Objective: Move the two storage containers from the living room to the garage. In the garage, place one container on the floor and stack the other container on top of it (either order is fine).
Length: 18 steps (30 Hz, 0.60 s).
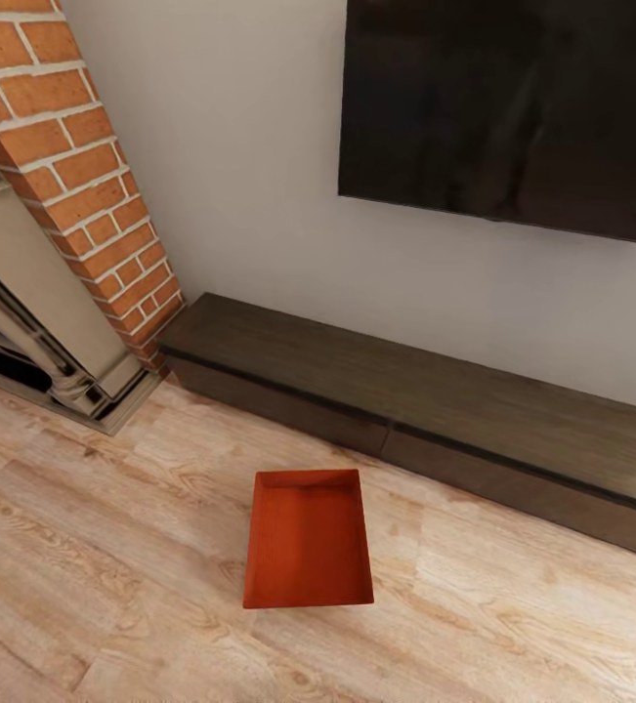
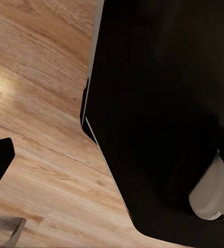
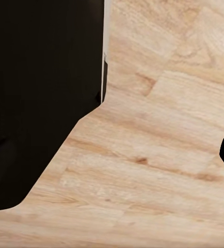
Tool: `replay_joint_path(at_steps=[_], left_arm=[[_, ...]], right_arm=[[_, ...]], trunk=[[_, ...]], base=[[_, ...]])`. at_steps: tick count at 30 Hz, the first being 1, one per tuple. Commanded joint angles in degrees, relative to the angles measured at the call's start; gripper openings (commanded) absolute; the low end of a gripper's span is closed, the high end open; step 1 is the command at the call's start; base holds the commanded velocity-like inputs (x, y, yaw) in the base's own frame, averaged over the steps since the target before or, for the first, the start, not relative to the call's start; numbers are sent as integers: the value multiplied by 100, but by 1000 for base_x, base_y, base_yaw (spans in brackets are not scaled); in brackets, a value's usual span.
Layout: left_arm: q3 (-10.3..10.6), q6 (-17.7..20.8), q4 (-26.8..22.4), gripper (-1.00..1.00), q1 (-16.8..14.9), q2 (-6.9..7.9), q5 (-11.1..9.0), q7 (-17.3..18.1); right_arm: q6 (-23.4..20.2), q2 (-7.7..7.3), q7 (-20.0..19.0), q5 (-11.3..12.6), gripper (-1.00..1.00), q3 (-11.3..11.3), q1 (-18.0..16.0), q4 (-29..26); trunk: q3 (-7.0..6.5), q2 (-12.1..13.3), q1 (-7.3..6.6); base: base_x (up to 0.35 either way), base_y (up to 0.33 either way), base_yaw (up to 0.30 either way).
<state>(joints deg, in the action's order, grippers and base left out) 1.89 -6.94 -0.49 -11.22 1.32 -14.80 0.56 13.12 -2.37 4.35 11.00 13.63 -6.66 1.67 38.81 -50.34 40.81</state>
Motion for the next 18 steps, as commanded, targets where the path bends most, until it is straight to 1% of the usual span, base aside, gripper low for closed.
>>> replay_joint_path(at_steps=[1,6,15,18], left_arm=[[22,-18,5,100,-3,0,-41,6],[22,-18,5,100,-3,0,-41,6],[22,-18,5,100,-3,0,-41,6],[22,-18,5,100,-3,0,-41,6]], right_arm=[[32,3,4,51,100,50,-7,18],[15,12,5,46,100,52,-3,18],[16,-14,-4,43,100,52,-7,18],[25,-17,-4,48,100,52,-7,18]], trunk=[[4,-3,0],[8,-3,0],[54,-3,0],[63,-3,0]], base=[[0,0,-4],[0,0,31],[0,0,180],[0,0,86]])
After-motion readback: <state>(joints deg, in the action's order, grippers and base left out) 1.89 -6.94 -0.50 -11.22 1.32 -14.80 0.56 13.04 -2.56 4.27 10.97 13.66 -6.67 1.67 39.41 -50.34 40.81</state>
